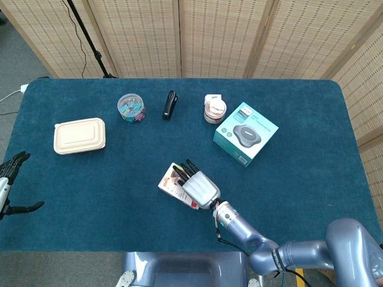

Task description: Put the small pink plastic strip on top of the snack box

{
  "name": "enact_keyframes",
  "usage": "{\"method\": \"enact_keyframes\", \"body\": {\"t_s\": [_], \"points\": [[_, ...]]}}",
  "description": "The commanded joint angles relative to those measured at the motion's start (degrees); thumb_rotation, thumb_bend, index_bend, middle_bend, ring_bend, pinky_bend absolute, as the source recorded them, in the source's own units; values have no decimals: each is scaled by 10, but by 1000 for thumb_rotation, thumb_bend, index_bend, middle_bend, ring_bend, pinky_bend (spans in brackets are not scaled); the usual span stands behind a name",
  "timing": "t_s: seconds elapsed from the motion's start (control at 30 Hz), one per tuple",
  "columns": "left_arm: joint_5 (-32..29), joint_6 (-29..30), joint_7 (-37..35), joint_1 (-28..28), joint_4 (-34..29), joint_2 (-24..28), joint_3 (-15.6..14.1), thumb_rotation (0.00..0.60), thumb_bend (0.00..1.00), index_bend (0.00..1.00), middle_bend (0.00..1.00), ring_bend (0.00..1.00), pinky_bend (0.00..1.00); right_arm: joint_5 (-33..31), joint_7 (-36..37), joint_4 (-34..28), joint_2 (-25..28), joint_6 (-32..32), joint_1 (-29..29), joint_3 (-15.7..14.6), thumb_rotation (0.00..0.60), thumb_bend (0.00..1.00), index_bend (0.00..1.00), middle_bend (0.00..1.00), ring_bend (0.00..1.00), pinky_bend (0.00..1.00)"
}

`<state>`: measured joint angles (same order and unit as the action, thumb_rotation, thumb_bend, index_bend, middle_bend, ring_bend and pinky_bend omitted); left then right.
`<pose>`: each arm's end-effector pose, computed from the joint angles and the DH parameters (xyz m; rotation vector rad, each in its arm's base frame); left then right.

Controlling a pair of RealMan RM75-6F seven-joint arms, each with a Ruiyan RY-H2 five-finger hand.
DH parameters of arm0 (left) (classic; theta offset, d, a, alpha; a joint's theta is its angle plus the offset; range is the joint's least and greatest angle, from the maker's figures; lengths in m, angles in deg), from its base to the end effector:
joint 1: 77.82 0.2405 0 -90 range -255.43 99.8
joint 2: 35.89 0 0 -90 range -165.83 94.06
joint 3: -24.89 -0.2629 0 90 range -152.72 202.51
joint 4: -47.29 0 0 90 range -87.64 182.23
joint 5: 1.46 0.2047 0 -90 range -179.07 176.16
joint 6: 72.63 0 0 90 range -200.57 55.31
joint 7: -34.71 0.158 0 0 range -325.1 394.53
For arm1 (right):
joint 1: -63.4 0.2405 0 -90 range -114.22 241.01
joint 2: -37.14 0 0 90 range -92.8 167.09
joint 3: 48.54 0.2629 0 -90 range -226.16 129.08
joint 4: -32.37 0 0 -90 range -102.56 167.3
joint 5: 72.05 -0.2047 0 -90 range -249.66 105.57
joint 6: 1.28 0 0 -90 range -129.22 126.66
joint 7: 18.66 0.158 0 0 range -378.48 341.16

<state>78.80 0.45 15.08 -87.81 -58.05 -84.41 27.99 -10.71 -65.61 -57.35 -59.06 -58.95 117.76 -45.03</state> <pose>-0.2917 0.2161 0.2072 -1.3202 -1.2754 -1.0126 -0.0631 -0.3190 -0.0745 2.2039 -0.4152 0.8096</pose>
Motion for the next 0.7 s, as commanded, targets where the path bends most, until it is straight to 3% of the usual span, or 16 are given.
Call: {"method": "enact_keyframes", "body": {"t_s": [0.03,0.7], "points": [[0,0,-2,0,1,0,0,600,68,0,0,0,0,-2,-3,3,0,2,-1,2,600,1000,311,0,0,0],[9,4,-15,4,4,3,-3,600,69,0,0,0,0,17,-6,1,-1,12,-4,2,600,1000,314,0,0,0]]}}
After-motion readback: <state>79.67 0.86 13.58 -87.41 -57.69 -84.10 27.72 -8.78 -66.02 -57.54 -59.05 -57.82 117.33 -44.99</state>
